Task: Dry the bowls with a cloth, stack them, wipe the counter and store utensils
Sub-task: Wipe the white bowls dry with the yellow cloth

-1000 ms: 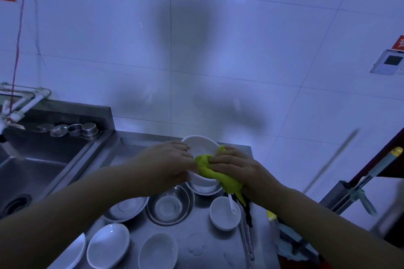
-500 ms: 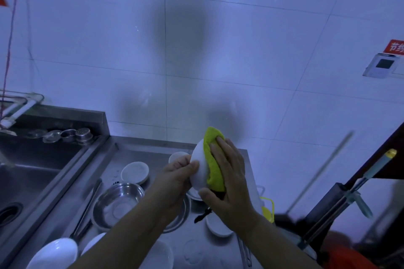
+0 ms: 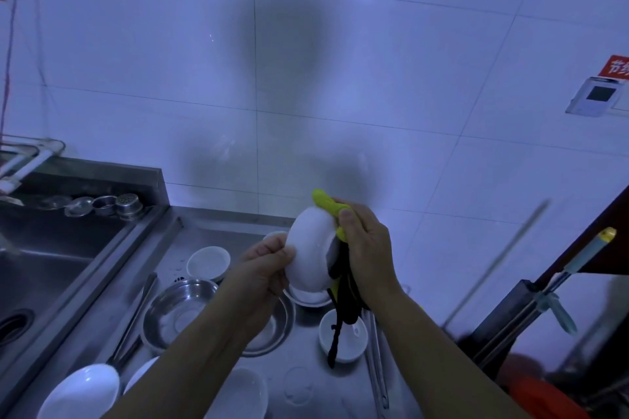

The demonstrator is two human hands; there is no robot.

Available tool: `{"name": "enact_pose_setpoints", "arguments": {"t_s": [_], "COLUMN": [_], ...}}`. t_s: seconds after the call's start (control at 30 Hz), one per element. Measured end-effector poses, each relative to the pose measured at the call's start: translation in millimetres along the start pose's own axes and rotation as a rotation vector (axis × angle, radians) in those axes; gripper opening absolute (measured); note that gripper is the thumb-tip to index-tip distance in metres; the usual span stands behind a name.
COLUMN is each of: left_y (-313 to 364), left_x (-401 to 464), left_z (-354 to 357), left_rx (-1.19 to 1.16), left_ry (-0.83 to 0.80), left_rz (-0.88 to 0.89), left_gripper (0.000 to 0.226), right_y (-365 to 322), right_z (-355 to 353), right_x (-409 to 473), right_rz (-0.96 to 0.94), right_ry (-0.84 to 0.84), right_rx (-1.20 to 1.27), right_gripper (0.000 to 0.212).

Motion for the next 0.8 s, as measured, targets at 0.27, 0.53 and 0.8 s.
{"name": "enact_pose_setpoints", "arguments": {"t_s": [0.27,0.53,0.8], "left_y": [15,21,18], "left_x": [6,7,4], "left_z": [2,-6,14], "left_rx": [-0.184,-0.254,-0.233], "left_ry": [-0.028,-0.025,-0.069], "left_rz": [0.007,-0.008,-0.043], "left_gripper": [0.026,0.028,0.023], "right_y": [-37,-38,-37], "right_z": [9,3,10], "right_x": [-14,-28,-8], "right_rz": [-0.523,-0.742,-0.587], "right_ry": [-0.011,-0.203,-0.114], "right_rx": [-0.515,-0.587,-0.533], "right_gripper": [0.035,0.031,0.033]}}
Point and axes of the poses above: each hand's wrist, its own x-axis towards the middle knuckle, its own z-axis out of the palm, y = z × x, the point moved 8 cm from there along x, towards the middle knuckle, and after that the axes turned 11 degrees about -z, right-handed, at the moved point
